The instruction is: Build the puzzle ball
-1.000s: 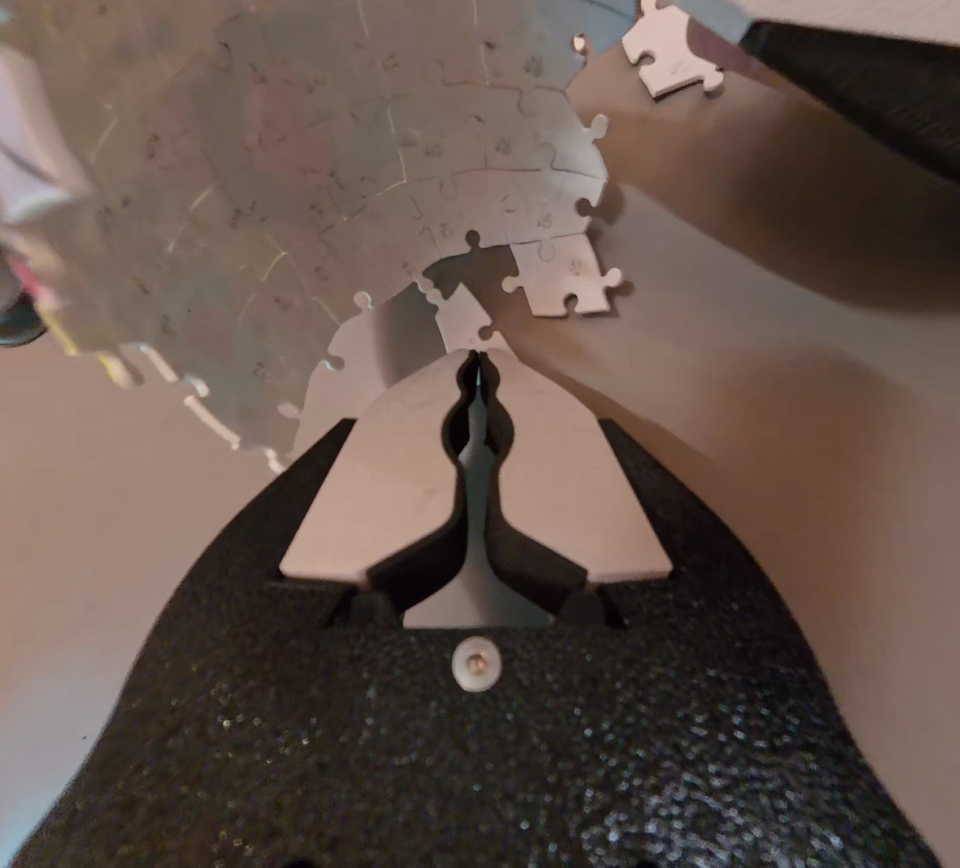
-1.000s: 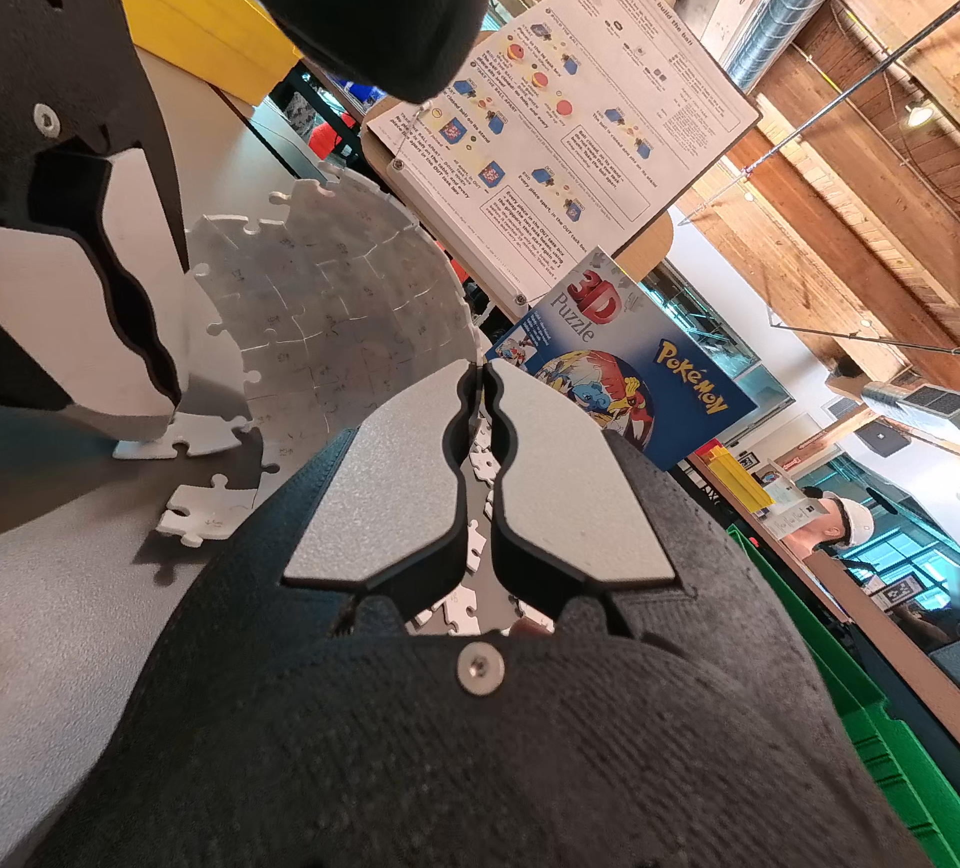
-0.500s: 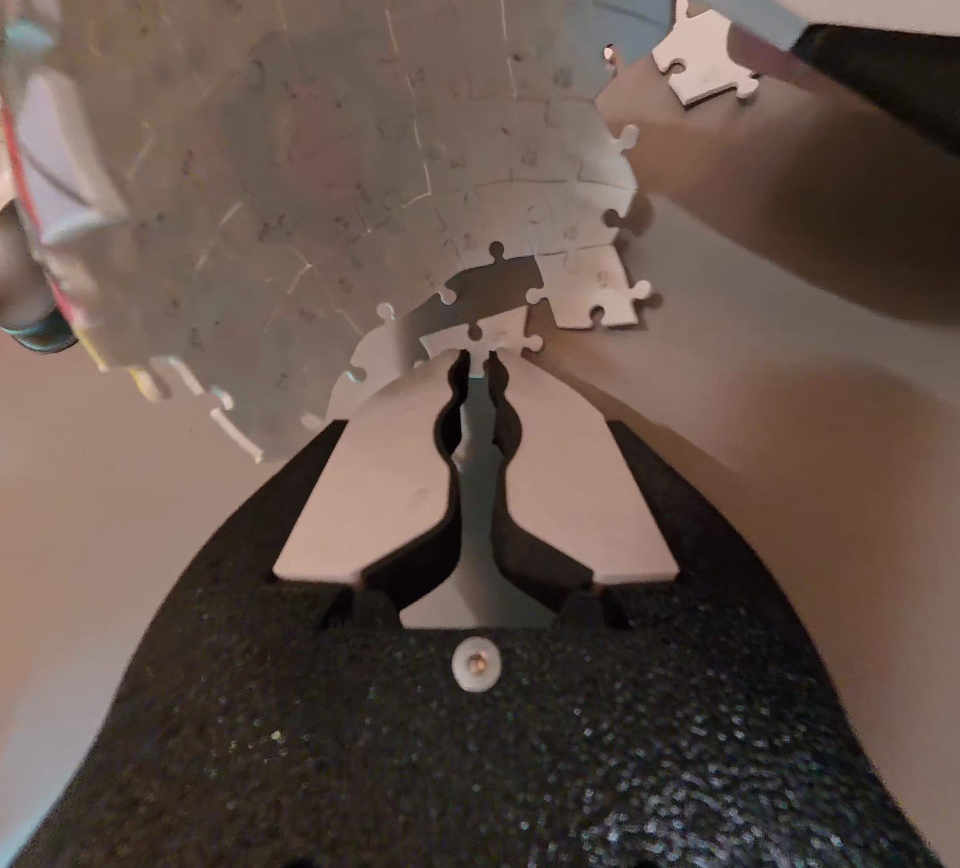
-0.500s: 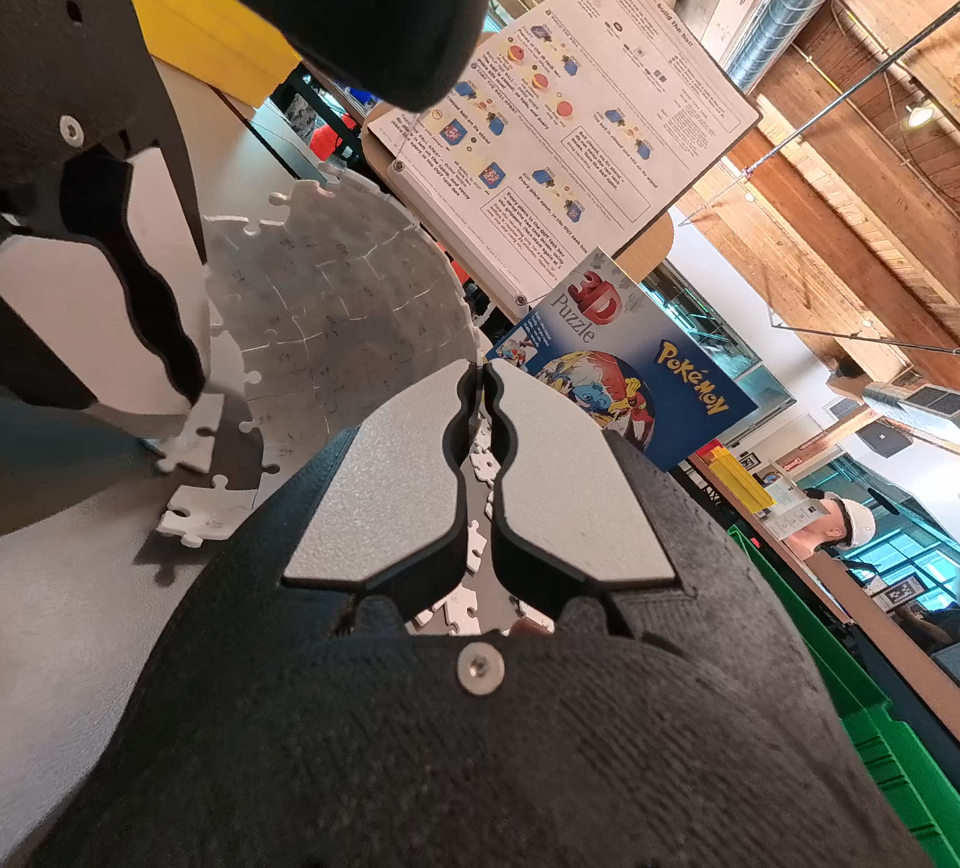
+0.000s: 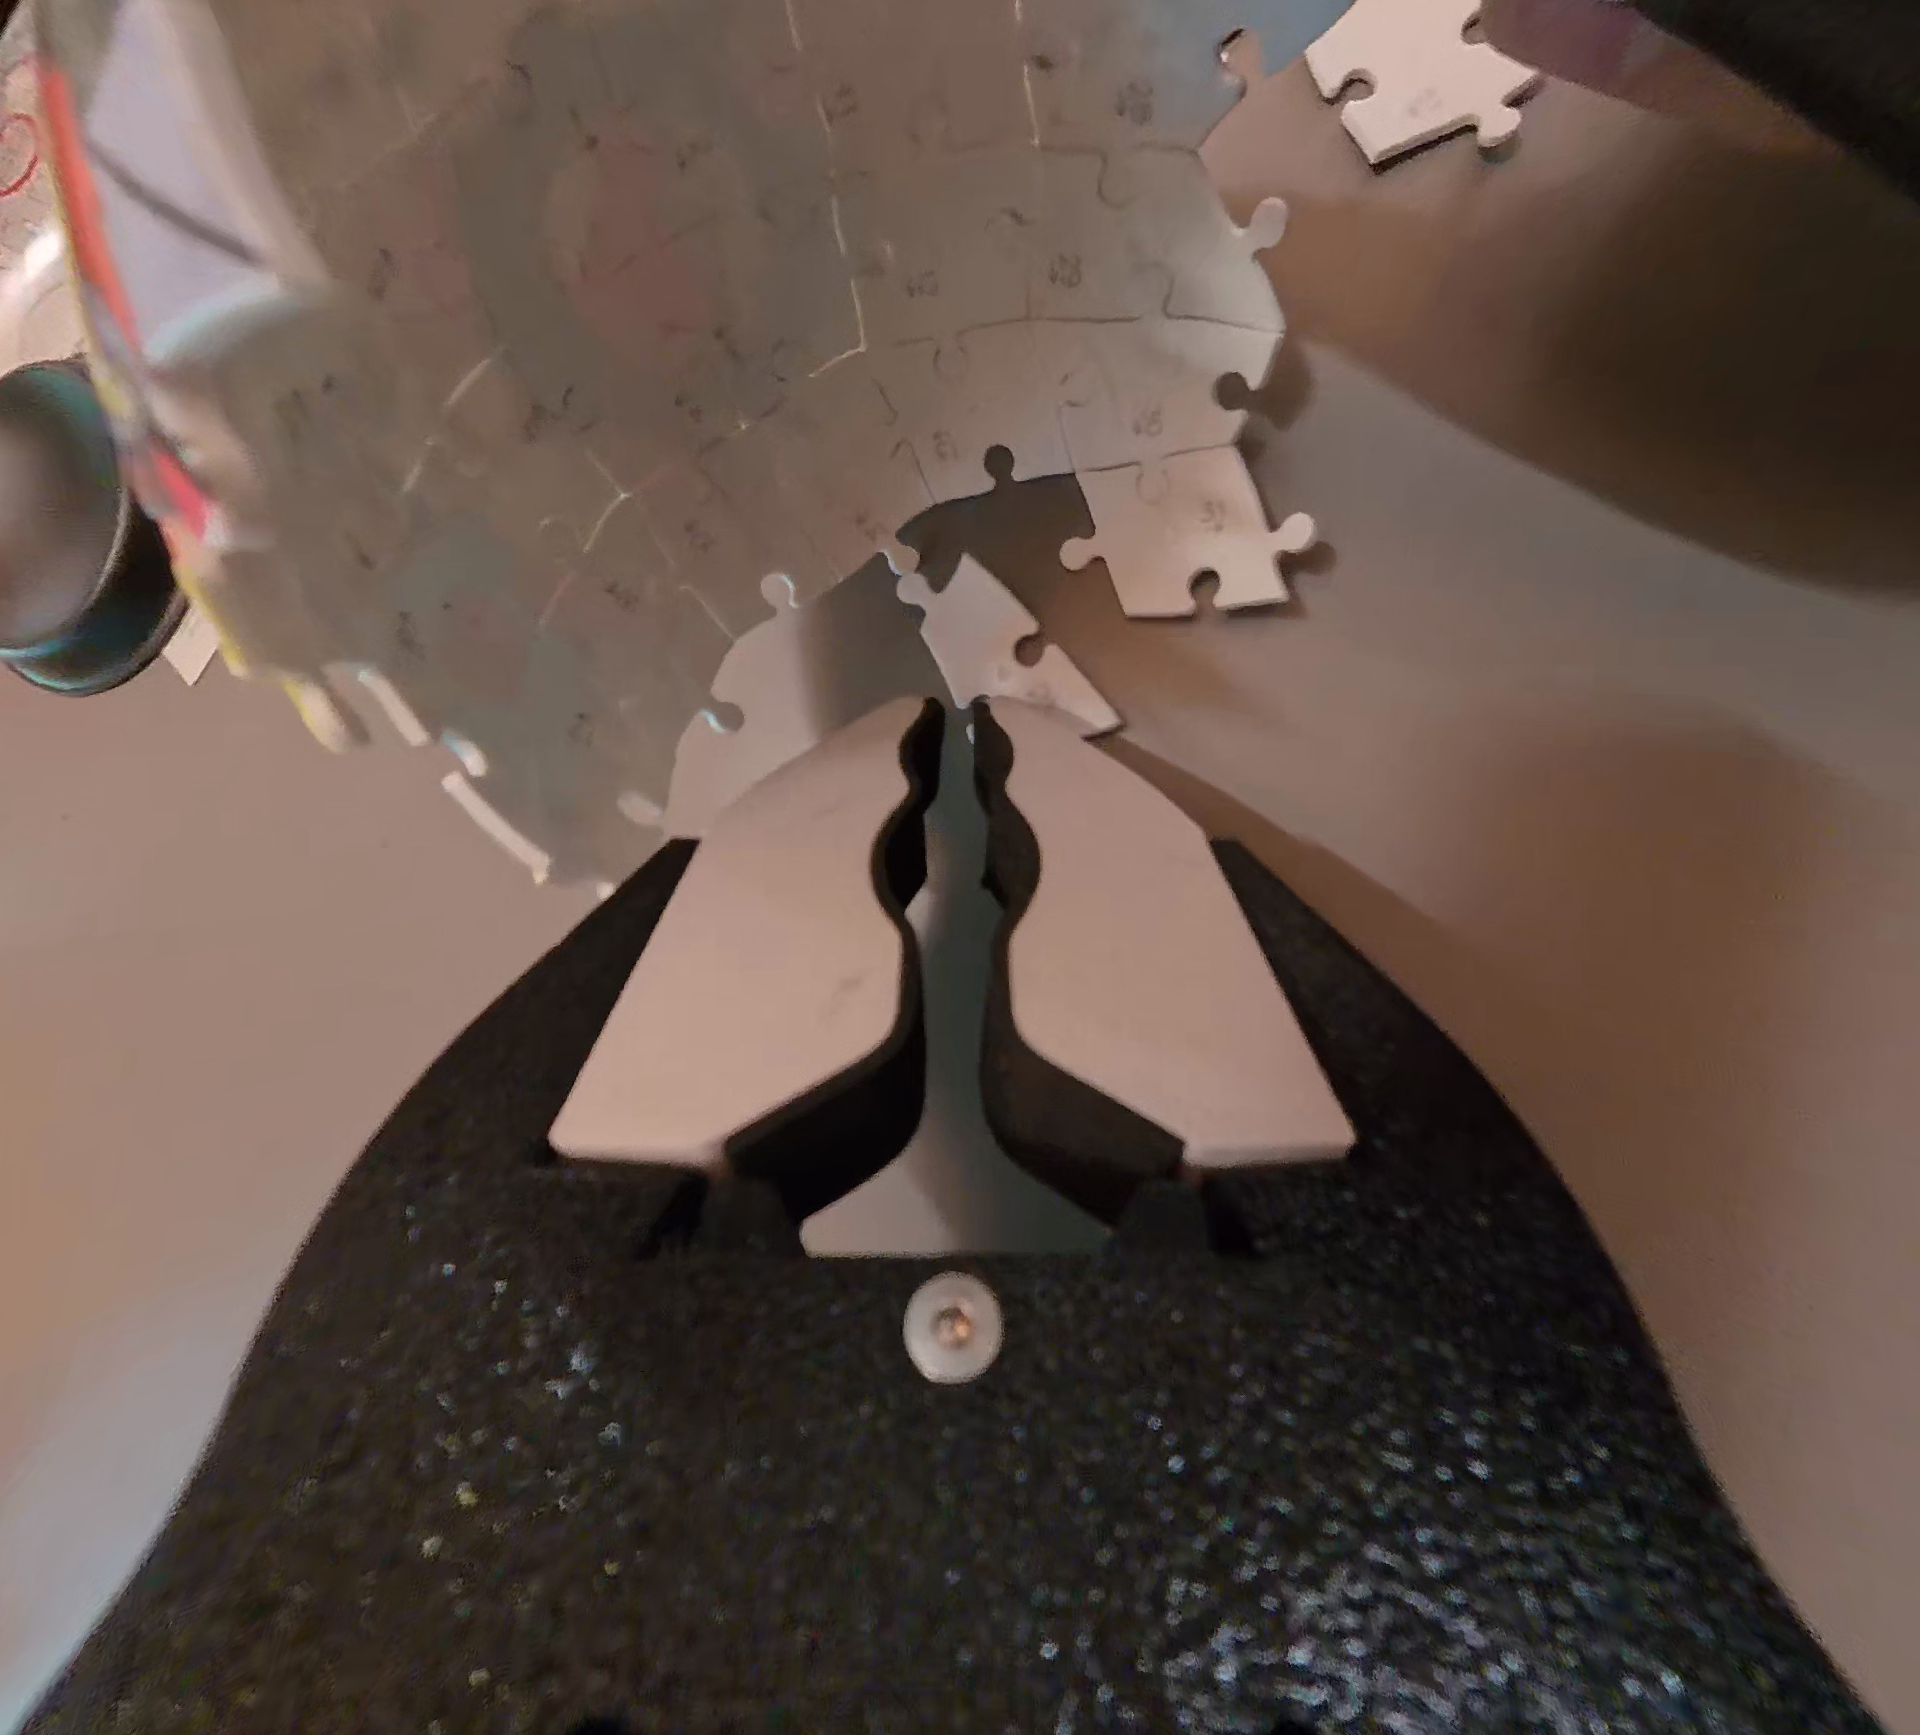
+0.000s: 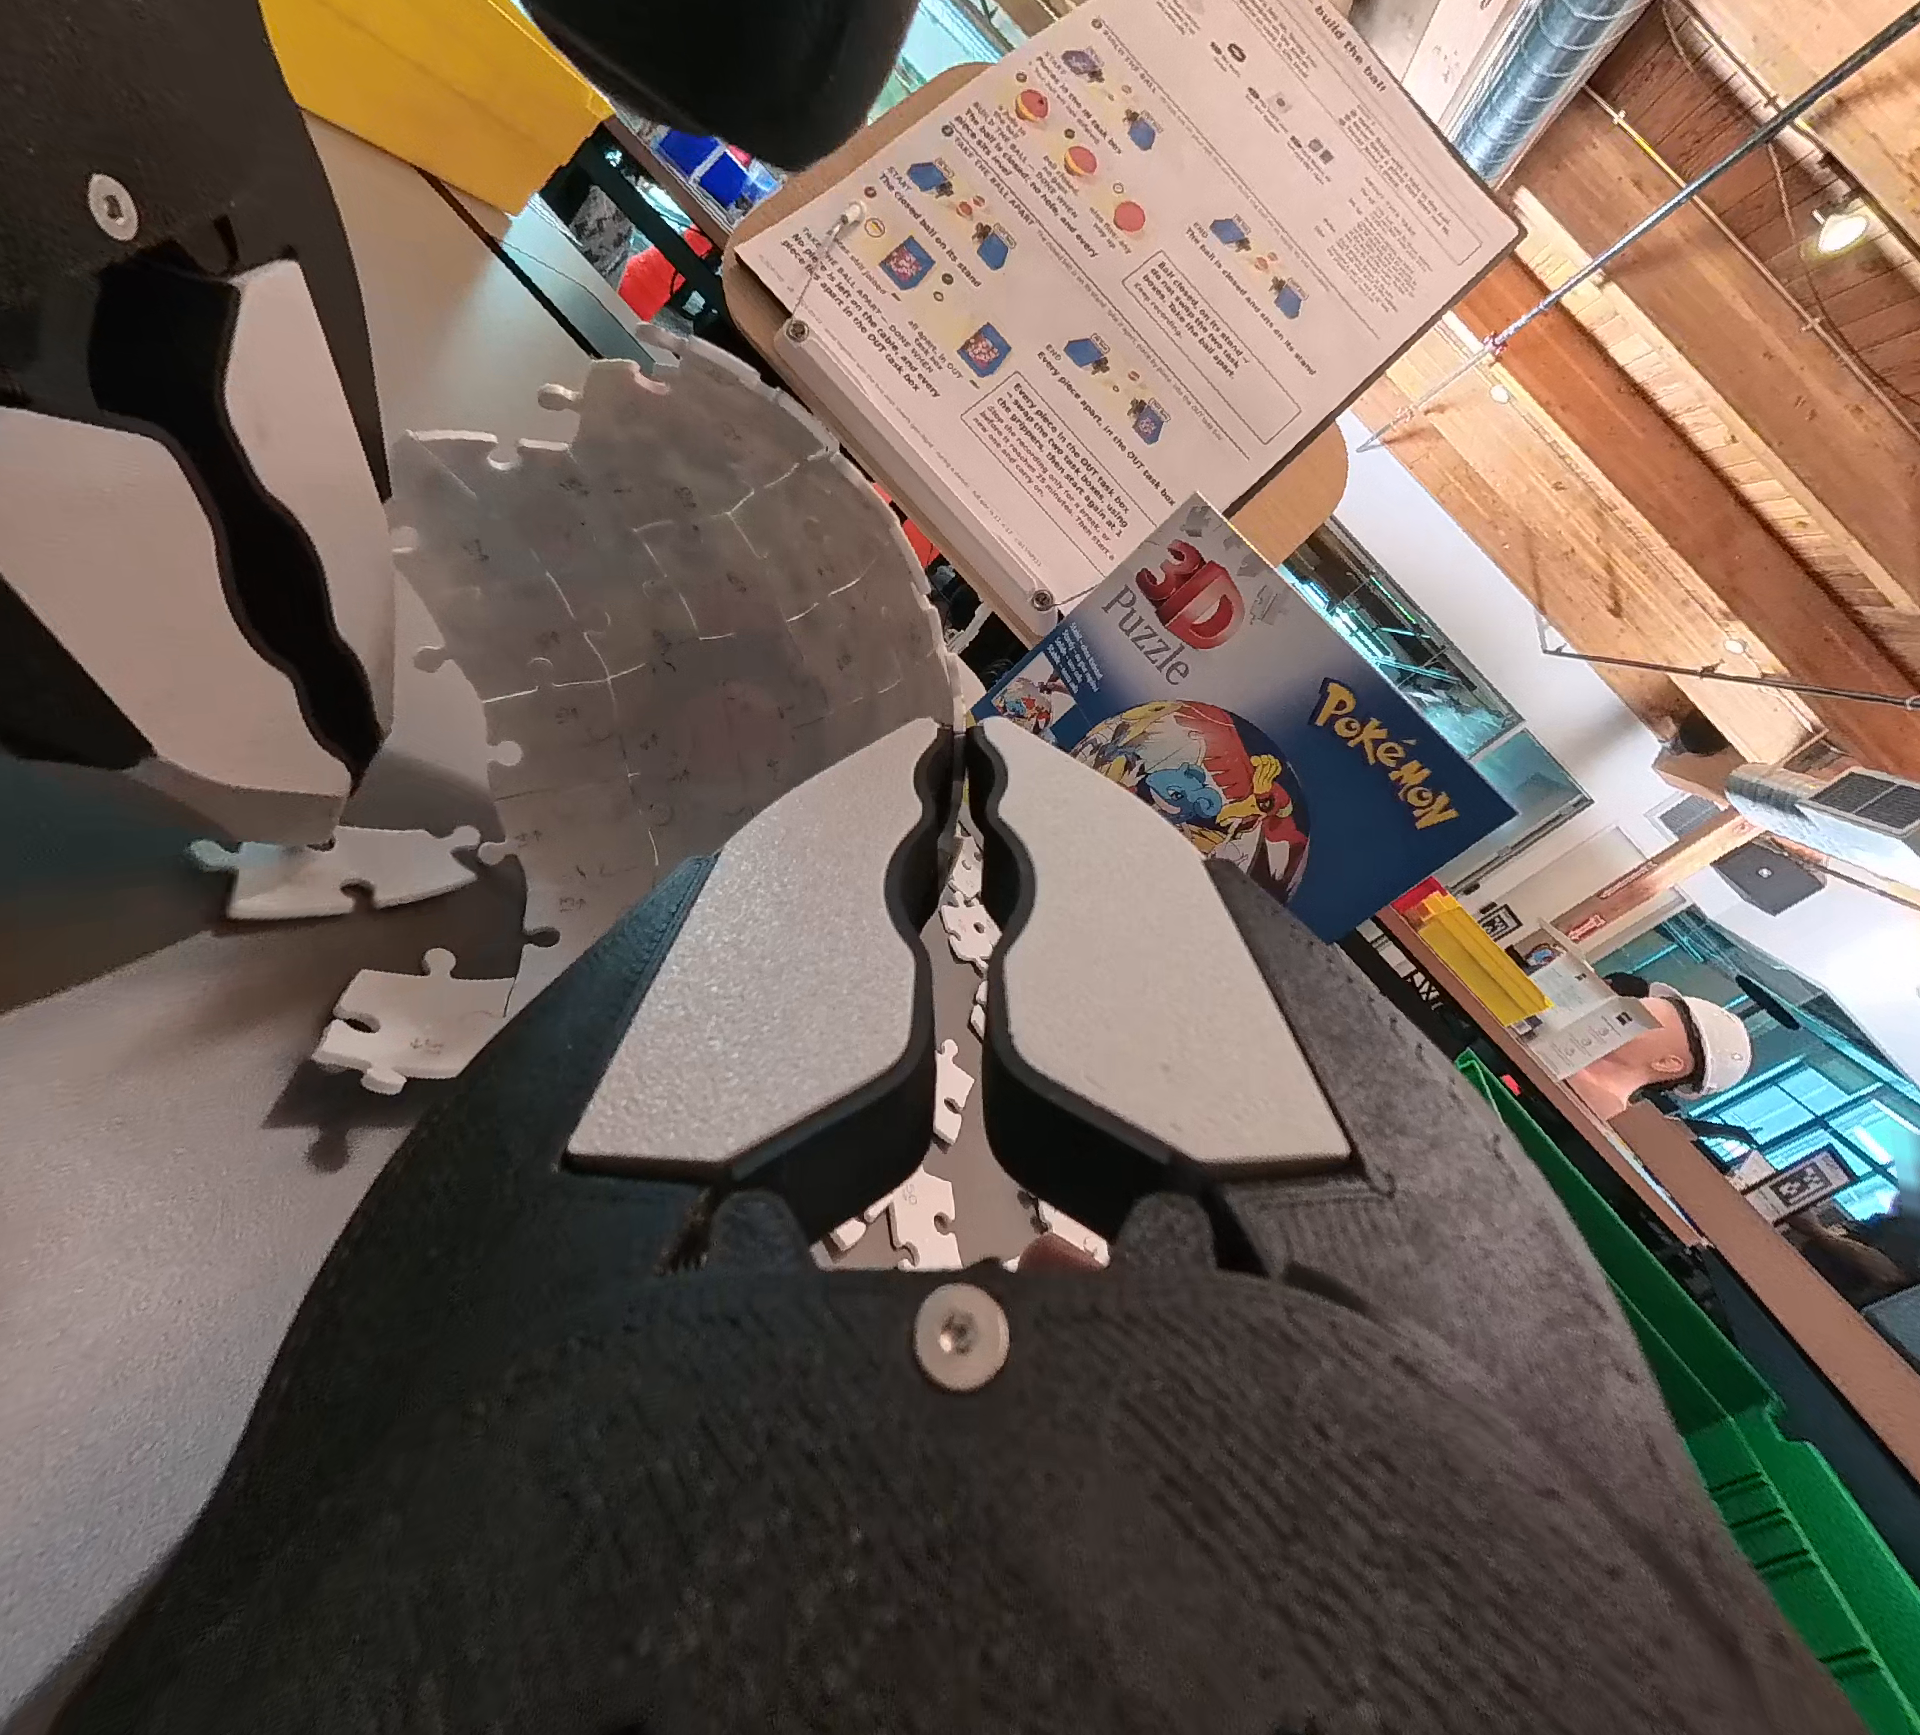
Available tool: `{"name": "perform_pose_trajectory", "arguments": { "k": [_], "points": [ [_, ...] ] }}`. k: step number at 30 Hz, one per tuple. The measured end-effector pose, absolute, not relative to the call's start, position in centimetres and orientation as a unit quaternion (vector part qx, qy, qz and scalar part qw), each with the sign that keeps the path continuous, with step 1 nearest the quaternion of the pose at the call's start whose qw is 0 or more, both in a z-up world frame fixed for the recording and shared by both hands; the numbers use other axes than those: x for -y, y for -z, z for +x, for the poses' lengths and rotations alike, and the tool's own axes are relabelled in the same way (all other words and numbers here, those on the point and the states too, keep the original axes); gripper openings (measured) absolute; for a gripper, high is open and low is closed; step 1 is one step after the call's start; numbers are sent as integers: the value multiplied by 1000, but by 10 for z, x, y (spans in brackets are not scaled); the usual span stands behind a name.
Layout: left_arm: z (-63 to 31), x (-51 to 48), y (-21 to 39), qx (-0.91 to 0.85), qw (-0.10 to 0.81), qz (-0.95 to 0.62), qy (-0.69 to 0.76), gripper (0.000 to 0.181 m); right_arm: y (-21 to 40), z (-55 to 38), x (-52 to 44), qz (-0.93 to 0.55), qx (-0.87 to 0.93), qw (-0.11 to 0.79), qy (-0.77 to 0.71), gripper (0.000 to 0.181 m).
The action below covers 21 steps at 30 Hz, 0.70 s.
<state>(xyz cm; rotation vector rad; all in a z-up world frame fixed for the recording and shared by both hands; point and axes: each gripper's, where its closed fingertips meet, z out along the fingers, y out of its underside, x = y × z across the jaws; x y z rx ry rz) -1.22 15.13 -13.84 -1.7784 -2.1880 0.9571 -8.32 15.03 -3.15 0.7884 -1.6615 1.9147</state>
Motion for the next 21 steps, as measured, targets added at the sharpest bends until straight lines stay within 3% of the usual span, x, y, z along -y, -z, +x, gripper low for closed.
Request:
{"name": "perform_pose_trajectory", "arguments": {
  "k": [21],
  "points": [
    [-18, -151, 139, 734, 69, -585, -339, 0, 32, -84, -150, 288, 608, 241, -699, 2]
  ]
}}
